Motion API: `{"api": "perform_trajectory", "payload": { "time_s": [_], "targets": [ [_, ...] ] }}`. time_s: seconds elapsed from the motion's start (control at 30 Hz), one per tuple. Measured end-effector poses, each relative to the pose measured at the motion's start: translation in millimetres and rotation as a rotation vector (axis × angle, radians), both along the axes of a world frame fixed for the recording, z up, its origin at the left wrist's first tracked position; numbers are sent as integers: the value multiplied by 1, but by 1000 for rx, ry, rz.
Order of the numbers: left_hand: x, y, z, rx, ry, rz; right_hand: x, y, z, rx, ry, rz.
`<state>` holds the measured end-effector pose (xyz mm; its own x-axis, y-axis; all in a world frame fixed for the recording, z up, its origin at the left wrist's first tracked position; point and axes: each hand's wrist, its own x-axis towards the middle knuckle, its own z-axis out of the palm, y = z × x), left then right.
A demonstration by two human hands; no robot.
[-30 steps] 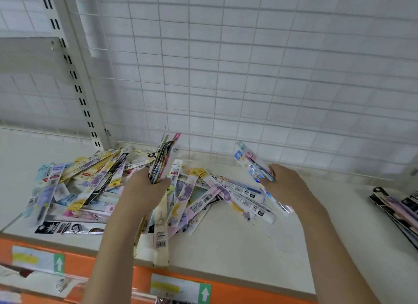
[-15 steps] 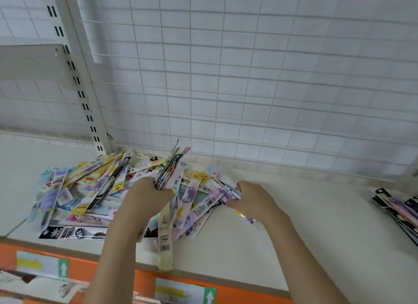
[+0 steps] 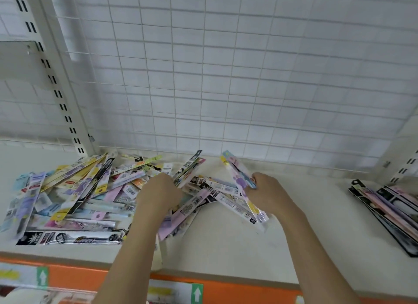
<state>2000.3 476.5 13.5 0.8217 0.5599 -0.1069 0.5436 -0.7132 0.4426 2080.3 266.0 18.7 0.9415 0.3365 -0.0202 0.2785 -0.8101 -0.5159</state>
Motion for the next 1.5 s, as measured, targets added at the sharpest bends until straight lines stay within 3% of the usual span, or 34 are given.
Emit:
{"api": "perform_trajectory", "payload": {
  "time_s": [0.27, 0.43, 0.6, 0.73, 0.97, 1.17, 1.37, 1.5],
  "targets": [
    [-5, -26, 51, -114, -208, -142, -1, -34, 0, 283, -40, -111],
    [3, -81, 61, -518, -466, -165, -8, -69, 0, 434, -158, -201],
    [19, -153, 53, -637, -796, -47, 1, -114, 4, 639, -253, -280],
    [26, -213, 41, -744, -923, -24, 14, -146, -2, 826, -288, -266],
    [41, -266, 2, -621, -838, 43, 24, -183, -22, 683, -29, -158],
    [49, -272, -6, -540, -779, 200, 38, -187, -36, 708, 161, -126],
    [50, -280, -8, -446, -707, 213, 45, -211, -6, 609, -13, -152],
    [52, -289, -8, -394, -519, 182, 62, -249, 20, 547, -91, -187]
  ]
}}
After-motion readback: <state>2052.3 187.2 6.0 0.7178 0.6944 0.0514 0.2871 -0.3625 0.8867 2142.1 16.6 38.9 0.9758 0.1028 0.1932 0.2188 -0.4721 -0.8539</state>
